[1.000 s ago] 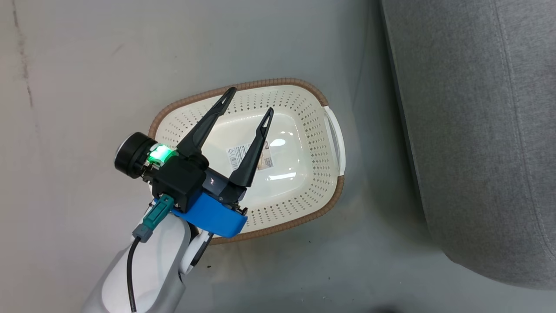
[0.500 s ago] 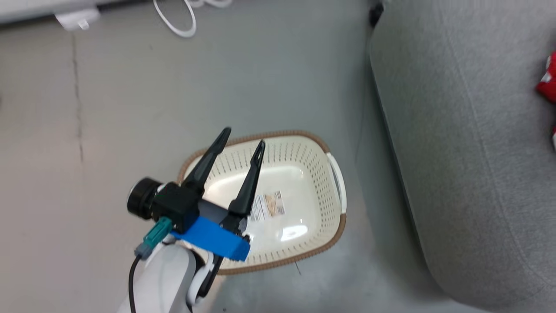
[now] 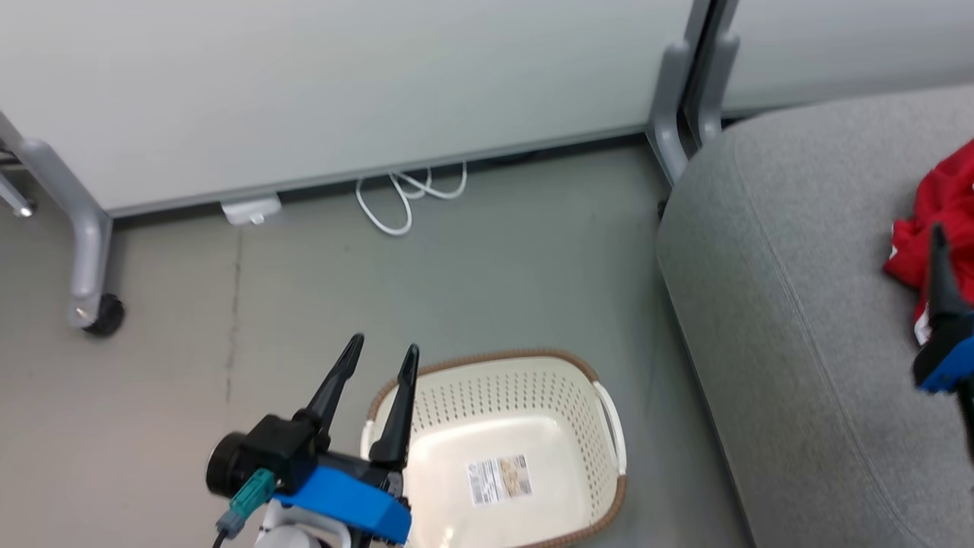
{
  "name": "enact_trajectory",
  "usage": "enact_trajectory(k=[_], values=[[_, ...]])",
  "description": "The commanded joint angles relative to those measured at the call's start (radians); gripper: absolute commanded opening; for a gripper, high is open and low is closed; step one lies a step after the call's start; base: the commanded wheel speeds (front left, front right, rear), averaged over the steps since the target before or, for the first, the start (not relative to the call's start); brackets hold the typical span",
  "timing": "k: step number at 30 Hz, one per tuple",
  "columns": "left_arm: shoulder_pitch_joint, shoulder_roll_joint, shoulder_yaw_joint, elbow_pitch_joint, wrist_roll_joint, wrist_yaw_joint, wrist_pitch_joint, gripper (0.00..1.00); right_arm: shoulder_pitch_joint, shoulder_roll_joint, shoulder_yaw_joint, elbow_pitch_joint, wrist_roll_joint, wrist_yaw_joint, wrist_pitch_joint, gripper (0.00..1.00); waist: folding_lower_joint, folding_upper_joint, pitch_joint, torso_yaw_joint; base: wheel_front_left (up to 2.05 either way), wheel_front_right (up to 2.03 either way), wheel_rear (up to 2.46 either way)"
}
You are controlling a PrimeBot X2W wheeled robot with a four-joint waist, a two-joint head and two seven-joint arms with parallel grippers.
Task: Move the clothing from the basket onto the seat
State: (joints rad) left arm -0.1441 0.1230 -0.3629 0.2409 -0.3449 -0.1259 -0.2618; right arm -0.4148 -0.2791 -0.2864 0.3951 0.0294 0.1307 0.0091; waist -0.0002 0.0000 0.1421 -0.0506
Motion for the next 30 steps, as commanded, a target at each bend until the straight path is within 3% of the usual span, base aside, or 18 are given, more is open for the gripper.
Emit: enact_trajectory(k=[1,7,17,30], values=[[0.026,-0.001,0.018,0.008,0.008,-0.007,-0.005,1.0,0.046,0.02,0.013,-0.032,0.013,0.0,0.005,1.0,0.0002,0.0,-0.069,0.042,0.0,0.0,0.0],[0.1,-0.009,0.08,0.021,0.024,-0.007,-0.005,1.0,0.182,0.09,0.052,-0.144,0.032,0.0,0.014,1.0,0.0002,0.0,-0.143,0.079,0.0,0.0,0.0],[0.149,-0.016,0.164,0.037,0.011,-0.007,-0.005,1.0,0.313,0.194,0.112,-0.247,0.013,0.0,-0.009,1.0,0.0002,0.0,-0.177,0.125,0.0,0.0,0.0],[0.157,-0.024,0.251,0.078,0.015,-0.007,-0.005,1.0,0.427,0.229,0.172,-0.241,0.034,0.0,-0.084,1.0,0.0002,0.0,-0.181,0.138,0.0,0.0,0.0]])
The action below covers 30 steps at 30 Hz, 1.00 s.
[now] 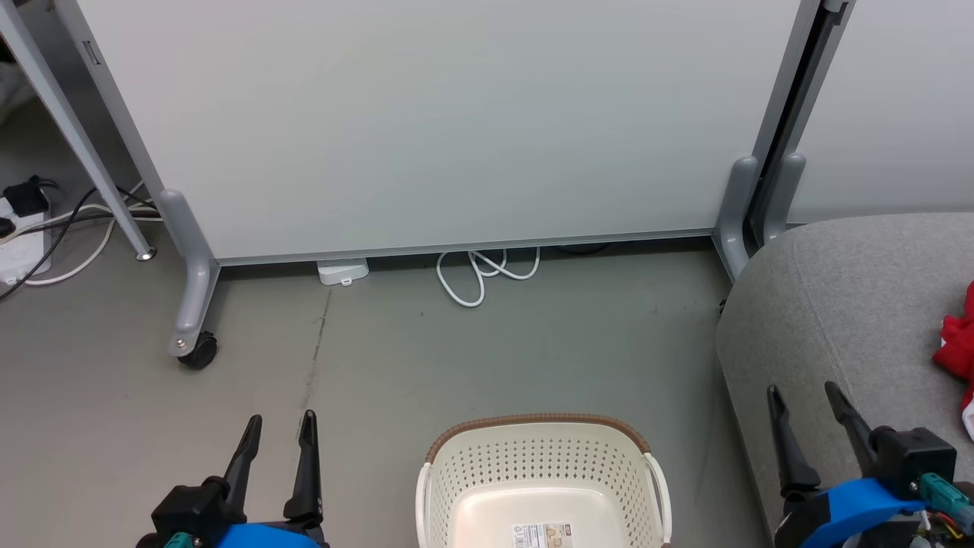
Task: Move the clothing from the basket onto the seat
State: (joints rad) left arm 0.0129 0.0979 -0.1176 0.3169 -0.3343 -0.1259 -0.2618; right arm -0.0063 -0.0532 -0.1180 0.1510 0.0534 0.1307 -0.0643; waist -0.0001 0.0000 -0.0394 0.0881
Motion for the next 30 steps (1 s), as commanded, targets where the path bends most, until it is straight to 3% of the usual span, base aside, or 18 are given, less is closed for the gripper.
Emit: enact_trajectory(k=[1,27,28,30], values=[[-0.001,-0.001,0.01,0.005,0.004,-0.007,-0.005,1.0,0.024,0.003,0.01,0.005,0.022,0.0,-0.01,1.0,0.0001,0.0,0.001,-0.001,0.0,0.0,0.0],[-0.008,-0.018,0.032,0.038,0.006,-0.007,-0.005,1.0,0.001,0.003,0.063,0.051,0.059,0.0,-0.03,1.0,0.0001,0.0,0.01,-0.008,0.0,0.0,0.0],[0.0,-0.017,0.033,0.038,0.007,0.0,0.0,0.0,0.01,0.002,0.063,0.052,0.055,0.0,-0.025,0.0,0.0001,0.0,0.011,-0.008,0.0,0.0,0.0],[0.006,-0.018,0.033,0.05,0.005,0.001,0.003,0.0,0.016,0.004,0.064,0.067,0.055,0.0,-0.024,0.0,0.0001,0.0,0.011,-0.008,0.0,0.0,0.0]])
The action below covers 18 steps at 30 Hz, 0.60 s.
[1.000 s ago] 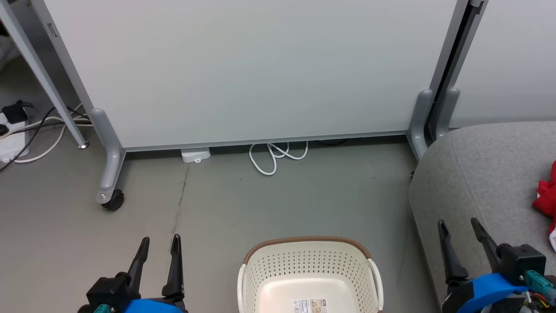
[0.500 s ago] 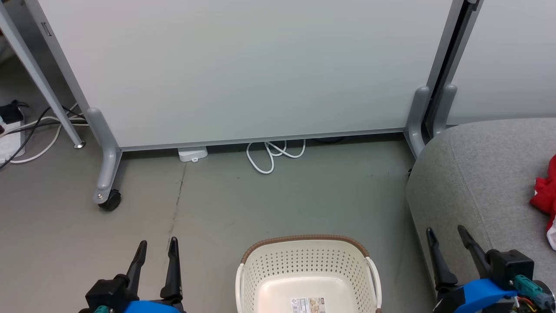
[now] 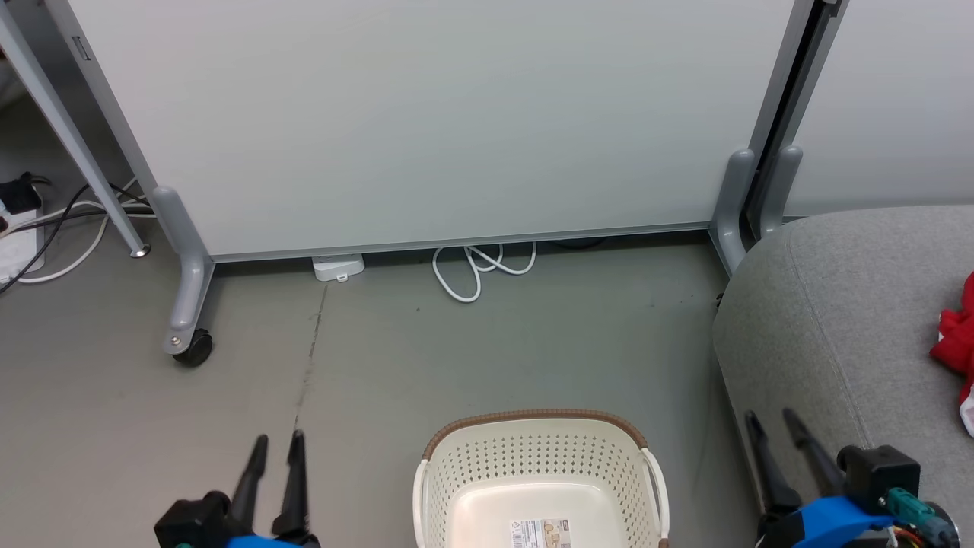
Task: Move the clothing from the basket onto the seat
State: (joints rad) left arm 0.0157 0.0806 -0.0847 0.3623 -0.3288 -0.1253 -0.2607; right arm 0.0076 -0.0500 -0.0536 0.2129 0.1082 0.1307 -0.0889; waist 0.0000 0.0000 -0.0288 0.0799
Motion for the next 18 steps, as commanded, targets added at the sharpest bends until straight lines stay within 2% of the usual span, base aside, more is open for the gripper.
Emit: enact_trajectory(k=[1,5,18], values=[[0.008,-0.001,0.0,0.014,-0.002,0.0,0.004,0.0,0.006,0.002,-0.001,0.016,0.002,0.0,0.002,0.0,0.0,0.0,0.0,0.0,0.0,0.0,0.0],[0.026,-0.005,0.0,0.04,-0.005,0.0,0.005,0.0,0.02,0.005,-0.001,0.045,0.001,0.0,0.006,0.0,0.0001,0.0,0.0,0.0,0.0,0.0,0.0],[-0.002,-0.009,0.036,0.012,-0.227,-0.001,0.069,0.0,-0.008,0.004,-0.014,0.044,0.262,0.0,0.043,0.0,0.0001,0.0,0.003,-0.008,0.0,0.0,0.0]])
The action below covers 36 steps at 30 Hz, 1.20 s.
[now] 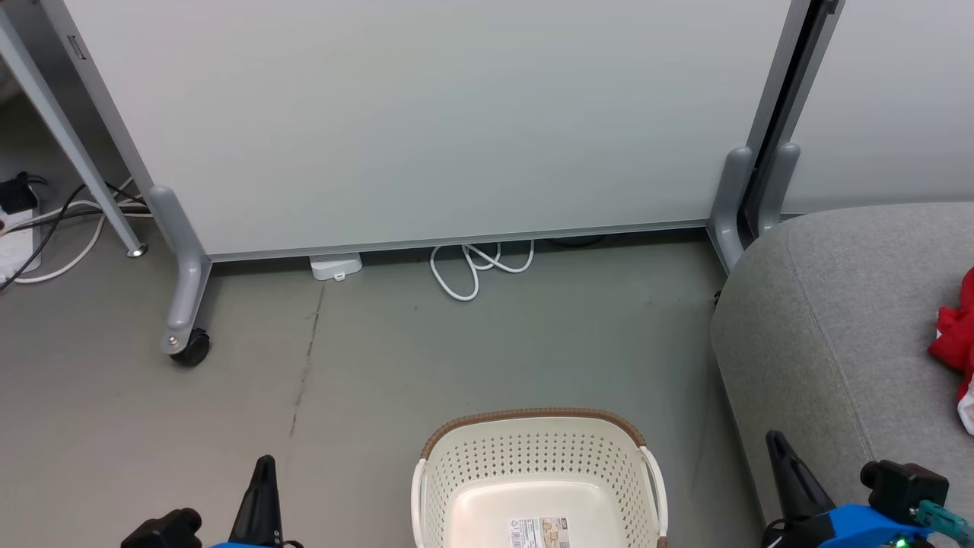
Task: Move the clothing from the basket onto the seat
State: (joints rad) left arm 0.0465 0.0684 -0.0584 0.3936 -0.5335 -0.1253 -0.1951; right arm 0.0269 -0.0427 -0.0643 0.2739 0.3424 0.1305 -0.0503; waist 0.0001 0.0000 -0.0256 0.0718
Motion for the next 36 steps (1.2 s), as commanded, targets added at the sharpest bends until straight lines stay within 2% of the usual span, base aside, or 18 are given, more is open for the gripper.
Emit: enact_trajectory(k=[1,16,36], values=[[-0.035,0.003,0.012,-0.022,-0.038,-0.001,0.008,0.0,-0.029,-0.004,-0.003,-0.018,0.047,0.0,0.006,0.0,0.0,0.0,0.0,-0.001,0.0,0.0,0.0],[-0.064,-0.002,0.047,-0.051,-0.267,-0.002,0.074,0.0,-0.054,-0.005,-0.012,-0.023,0.316,0.0,0.04,0.0,-0.0001,0.0,0.004,-0.011,0.0,0.0,0.0],[-0.093,-0.006,0.085,-0.081,-0.501,-0.004,0.143,0.0,-0.081,-0.007,-0.024,-0.027,0.592,0.0,0.077,0.0,-0.0001,0.0,0.01,-0.024,0.0,0.0,0.0]])
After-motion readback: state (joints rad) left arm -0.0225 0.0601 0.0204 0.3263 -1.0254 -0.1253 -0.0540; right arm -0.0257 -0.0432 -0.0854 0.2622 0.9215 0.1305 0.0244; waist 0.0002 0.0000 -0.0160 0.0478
